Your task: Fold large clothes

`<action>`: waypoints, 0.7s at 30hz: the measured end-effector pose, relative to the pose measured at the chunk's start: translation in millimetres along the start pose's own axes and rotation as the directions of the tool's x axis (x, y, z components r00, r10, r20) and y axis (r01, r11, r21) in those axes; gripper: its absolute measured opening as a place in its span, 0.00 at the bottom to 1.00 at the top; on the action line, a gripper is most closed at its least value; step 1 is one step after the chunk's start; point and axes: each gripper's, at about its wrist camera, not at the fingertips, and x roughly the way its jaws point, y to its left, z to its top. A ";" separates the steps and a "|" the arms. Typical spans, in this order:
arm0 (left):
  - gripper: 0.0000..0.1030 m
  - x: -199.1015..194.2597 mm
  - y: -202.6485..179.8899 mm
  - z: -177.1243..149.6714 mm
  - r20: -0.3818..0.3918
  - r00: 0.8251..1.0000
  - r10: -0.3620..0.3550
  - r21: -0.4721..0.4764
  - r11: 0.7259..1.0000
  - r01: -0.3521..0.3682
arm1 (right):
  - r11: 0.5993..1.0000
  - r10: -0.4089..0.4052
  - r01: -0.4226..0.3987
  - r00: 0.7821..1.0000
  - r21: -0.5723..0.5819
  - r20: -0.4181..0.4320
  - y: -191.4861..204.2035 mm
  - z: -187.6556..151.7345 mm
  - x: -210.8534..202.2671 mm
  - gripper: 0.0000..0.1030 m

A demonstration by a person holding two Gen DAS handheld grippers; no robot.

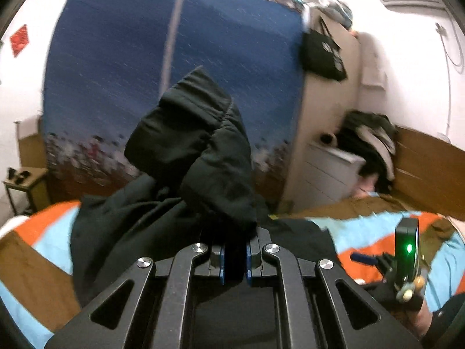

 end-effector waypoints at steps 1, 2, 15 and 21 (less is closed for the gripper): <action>0.07 8.4 -11.6 -3.5 -0.023 1.000 -0.018 0.005 1.000 0.018 | 1.000 -0.009 0.009 1.000 0.021 -0.007 -11.8 -3.0 -2.2 0.97; 0.07 18.1 -21.2 -7.3 -0.049 0.998 -0.035 0.012 0.999 0.036 | 0.999 -0.015 0.015 1.000 0.039 -0.010 -21.2 -5.5 -3.7 0.97; 0.18 87.5 -76.6 -81.2 -0.366 0.909 -0.198 -0.003 0.977 0.211 | 0.914 0.087 -0.073 0.996 0.398 -0.017 -106.9 -25.7 -5.7 0.97; 0.49 76.9 -82.6 -86.5 -0.355 0.896 -0.266 -0.004 0.959 0.283 | 0.886 0.124 -0.108 0.992 0.451 -0.007 -112.4 -26.1 -3.8 0.97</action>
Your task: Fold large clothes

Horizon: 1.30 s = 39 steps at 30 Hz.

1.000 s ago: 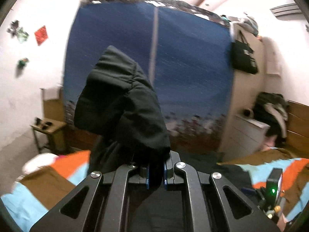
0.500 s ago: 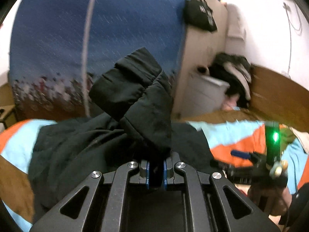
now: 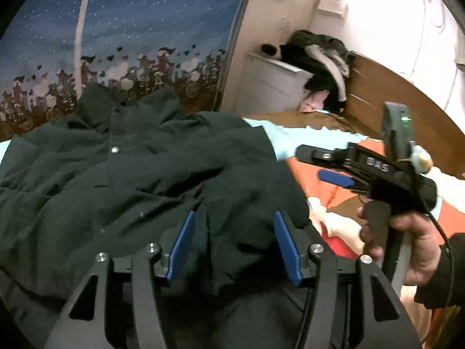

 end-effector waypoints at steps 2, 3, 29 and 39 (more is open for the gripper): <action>0.49 -1.4 -0.8 -3.8 -0.003 1.000 -0.003 0.003 1.000 0.003 | 1.000 0.007 -0.007 1.000 0.010 -0.018 -0.7 -1.5 4.1 0.97; 0.49 -3.1 1.1 -5.4 -0.006 1.000 -0.002 0.000 1.000 0.002 | 1.000 0.006 -0.006 1.000 0.017 -0.029 -2.2 -3.0 7.0 0.97; 0.49 -96.8 202.9 -56.8 -0.125 0.910 0.395 -0.440 0.800 -0.407 | 0.994 -0.053 0.073 0.973 0.083 -0.225 -30.2 -28.0 21.8 0.24; 0.49 -71.2 208.5 -54.9 -0.169 0.902 0.398 -0.390 0.813 -0.432 | 0.996 -0.034 0.020 0.985 -0.084 -0.169 3.0 -27.4 18.6 0.68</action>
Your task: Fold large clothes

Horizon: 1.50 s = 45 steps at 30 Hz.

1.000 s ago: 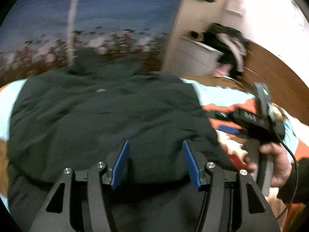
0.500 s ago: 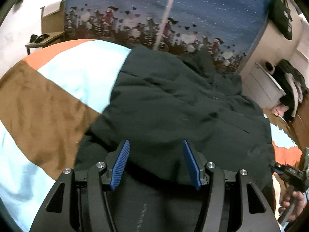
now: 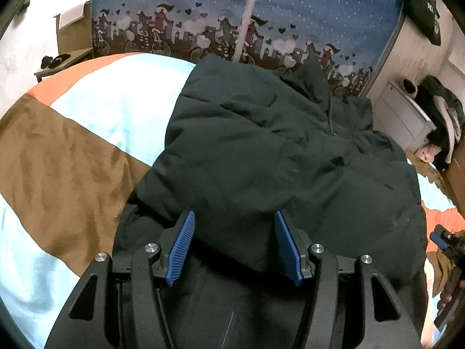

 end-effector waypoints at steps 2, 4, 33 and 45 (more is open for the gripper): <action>0.50 5.6 -1.6 0.3 -0.010 1.000 0.011 0.009 1.000 -0.011 | 1.000 -0.007 0.007 0.998 0.006 -0.057 3.2 -2.8 16.2 0.68; 0.50 10.5 -2.7 0.1 -0.020 1.000 0.018 0.014 1.000 -0.018 | 0.999 -0.030 0.031 0.996 0.015 -0.085 4.5 -3.7 26.1 0.69; 0.50 28.4 -55.0 -8.9 -0.016 1.000 0.001 0.221 0.975 0.003 | 0.946 -0.274 0.275 0.961 -0.171 0.026 25.9 19.4 39.2 0.09; 0.58 46.5 -51.0 -13.4 -0.019 1.000 0.014 0.220 0.975 -0.009 | 0.851 -0.282 0.278 0.958 -0.446 0.060 73.9 -10.4 58.2 0.31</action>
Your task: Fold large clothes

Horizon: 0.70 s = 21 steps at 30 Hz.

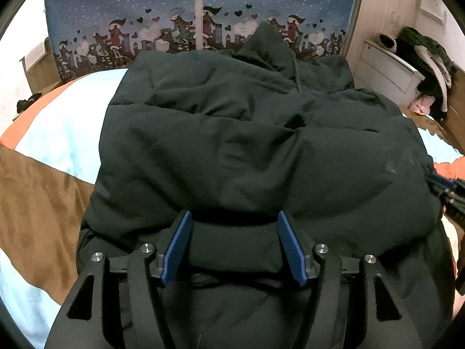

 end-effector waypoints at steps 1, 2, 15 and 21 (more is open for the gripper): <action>0.61 0.8 -0.7 -0.3 0.000 1.000 0.012 0.002 1.000 -0.012 | 1.000 0.004 -0.004 1.000 0.005 -0.021 0.2 -1.4 8.8 0.31; 0.66 3.1 -0.9 -0.3 0.001 1.000 0.030 0.003 1.000 -0.030 | 1.000 0.011 -0.010 1.000 0.015 -0.029 -1.0 -1.0 14.0 0.31; 0.75 -5.2 13.7 2.5 -0.029 0.999 -0.016 -0.081 0.997 0.014 | 0.982 0.077 -0.073 0.997 0.173 -0.019 -19.9 -4.1 8.2 0.62; 0.75 -25.3 18.7 14.5 -0.012 0.999 -0.050 -0.151 0.987 0.048 | 0.974 0.086 -0.089 0.996 0.210 0.020 -29.5 2.5 -12.6 0.68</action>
